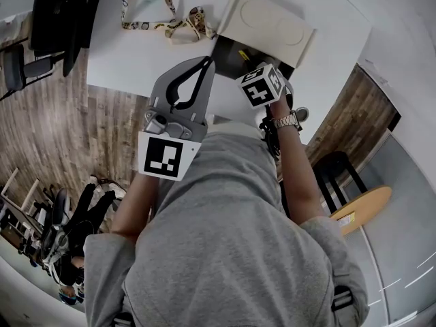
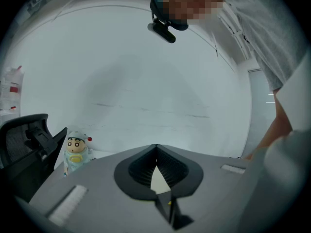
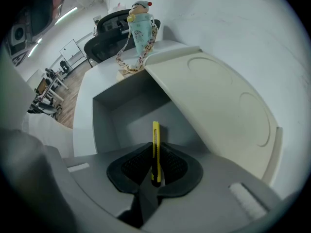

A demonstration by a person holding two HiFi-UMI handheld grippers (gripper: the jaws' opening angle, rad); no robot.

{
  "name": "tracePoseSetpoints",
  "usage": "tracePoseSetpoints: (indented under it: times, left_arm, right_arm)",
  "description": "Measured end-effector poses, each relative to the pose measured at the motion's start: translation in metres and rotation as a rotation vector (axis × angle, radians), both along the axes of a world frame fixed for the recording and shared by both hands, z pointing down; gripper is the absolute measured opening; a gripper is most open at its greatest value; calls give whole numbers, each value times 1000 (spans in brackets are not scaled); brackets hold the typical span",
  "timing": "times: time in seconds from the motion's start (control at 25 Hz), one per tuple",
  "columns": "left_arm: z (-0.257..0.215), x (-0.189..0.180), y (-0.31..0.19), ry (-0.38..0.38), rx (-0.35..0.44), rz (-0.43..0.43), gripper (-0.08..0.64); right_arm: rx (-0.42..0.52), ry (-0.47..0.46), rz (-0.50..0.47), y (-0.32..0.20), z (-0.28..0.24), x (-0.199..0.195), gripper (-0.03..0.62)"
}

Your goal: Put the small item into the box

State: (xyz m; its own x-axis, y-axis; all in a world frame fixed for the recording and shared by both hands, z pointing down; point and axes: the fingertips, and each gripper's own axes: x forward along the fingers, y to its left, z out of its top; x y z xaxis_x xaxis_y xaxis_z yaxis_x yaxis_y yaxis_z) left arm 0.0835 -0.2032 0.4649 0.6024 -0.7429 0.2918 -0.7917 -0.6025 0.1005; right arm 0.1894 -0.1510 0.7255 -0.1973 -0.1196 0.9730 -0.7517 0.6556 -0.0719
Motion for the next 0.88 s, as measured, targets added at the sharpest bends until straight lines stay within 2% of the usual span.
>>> tracePoseSetpoints:
  times: [0.88]
  left_arm:
    - [-1,0,1,5,6,-6,3]
  right_arm:
    - [9,-1,17,-2,3,1,63]
